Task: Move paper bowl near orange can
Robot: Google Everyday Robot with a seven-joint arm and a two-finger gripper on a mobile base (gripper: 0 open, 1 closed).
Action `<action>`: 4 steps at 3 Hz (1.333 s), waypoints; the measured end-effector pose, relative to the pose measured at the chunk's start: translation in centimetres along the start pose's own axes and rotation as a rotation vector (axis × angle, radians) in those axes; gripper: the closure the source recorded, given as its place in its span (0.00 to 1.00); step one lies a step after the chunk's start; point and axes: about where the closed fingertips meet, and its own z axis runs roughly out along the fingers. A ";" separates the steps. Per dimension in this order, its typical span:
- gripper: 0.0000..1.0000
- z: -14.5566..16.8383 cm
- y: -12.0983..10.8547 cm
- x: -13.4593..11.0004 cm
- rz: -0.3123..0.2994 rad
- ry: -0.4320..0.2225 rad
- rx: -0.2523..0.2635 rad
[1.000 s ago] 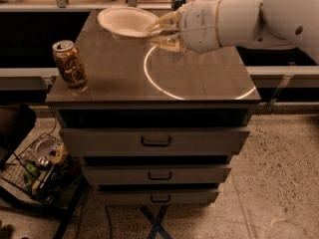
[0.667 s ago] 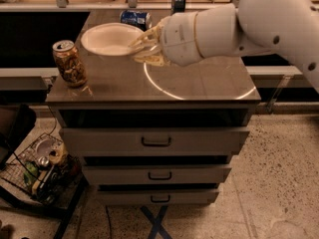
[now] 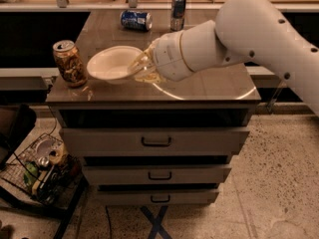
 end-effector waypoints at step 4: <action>1.00 2.3 1.5 5.5 0.011 0.000 0.035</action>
Offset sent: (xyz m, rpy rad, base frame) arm 0.0626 -0.0572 -0.0379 -0.0227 0.0117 -0.0903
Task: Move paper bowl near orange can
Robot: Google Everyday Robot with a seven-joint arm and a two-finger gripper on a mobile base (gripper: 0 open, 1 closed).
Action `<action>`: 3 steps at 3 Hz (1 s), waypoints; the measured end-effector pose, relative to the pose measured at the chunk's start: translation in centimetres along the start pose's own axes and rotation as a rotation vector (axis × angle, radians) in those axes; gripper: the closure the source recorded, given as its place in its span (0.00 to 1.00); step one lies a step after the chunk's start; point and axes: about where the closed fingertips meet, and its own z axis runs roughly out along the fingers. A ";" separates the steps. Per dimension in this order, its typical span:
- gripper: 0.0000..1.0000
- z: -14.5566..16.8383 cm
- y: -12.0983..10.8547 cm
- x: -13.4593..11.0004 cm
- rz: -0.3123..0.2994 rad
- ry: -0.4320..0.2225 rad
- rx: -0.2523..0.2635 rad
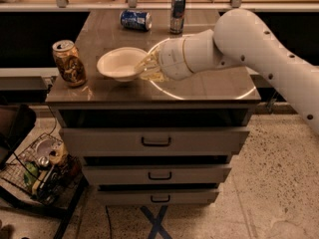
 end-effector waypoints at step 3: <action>0.98 4.2 3.5 -2.9 0.079 -0.106 0.016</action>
Offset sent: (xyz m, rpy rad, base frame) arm -0.0148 0.0306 -0.0357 0.0636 0.0616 0.0576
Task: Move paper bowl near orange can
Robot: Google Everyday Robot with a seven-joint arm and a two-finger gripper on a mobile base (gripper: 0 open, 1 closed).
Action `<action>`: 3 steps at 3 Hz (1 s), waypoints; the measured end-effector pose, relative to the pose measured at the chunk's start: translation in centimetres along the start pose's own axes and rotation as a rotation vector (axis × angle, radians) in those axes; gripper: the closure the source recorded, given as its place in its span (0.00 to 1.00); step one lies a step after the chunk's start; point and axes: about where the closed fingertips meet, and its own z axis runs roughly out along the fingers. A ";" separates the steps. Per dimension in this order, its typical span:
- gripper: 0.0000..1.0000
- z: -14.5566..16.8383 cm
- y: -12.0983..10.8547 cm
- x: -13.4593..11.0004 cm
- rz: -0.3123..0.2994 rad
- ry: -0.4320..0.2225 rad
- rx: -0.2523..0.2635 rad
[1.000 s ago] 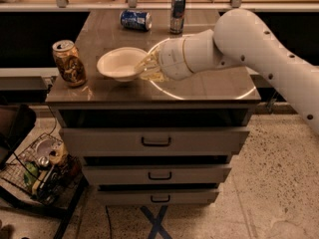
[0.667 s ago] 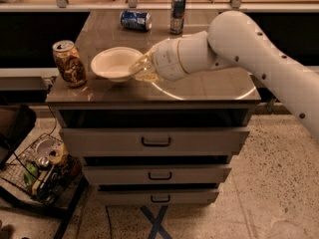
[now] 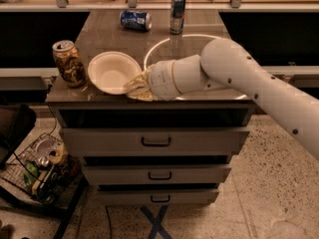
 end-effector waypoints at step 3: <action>0.30 0.4 -0.2 -0.3 -0.006 -0.008 -0.002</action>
Offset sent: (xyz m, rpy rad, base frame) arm 0.0006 0.0009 0.0018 -0.0004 -0.0032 0.0021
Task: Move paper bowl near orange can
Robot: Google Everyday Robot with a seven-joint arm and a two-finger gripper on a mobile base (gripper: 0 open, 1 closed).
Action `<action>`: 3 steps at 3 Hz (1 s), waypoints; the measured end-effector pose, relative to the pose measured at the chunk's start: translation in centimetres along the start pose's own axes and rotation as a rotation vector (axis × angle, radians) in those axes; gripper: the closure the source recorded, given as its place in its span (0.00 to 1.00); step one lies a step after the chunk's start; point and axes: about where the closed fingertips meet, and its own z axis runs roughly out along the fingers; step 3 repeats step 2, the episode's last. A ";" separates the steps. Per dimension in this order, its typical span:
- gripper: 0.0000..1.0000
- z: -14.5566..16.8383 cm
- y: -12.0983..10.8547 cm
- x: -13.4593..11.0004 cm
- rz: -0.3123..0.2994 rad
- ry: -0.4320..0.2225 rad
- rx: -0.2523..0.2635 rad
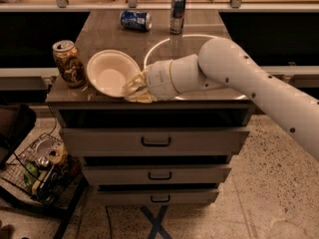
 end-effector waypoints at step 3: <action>0.00 0.2 -0.1 -0.2 -0.001 -0.005 -0.002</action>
Offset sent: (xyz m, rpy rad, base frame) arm -0.0007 0.0017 -0.0004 0.0000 0.0008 0.0034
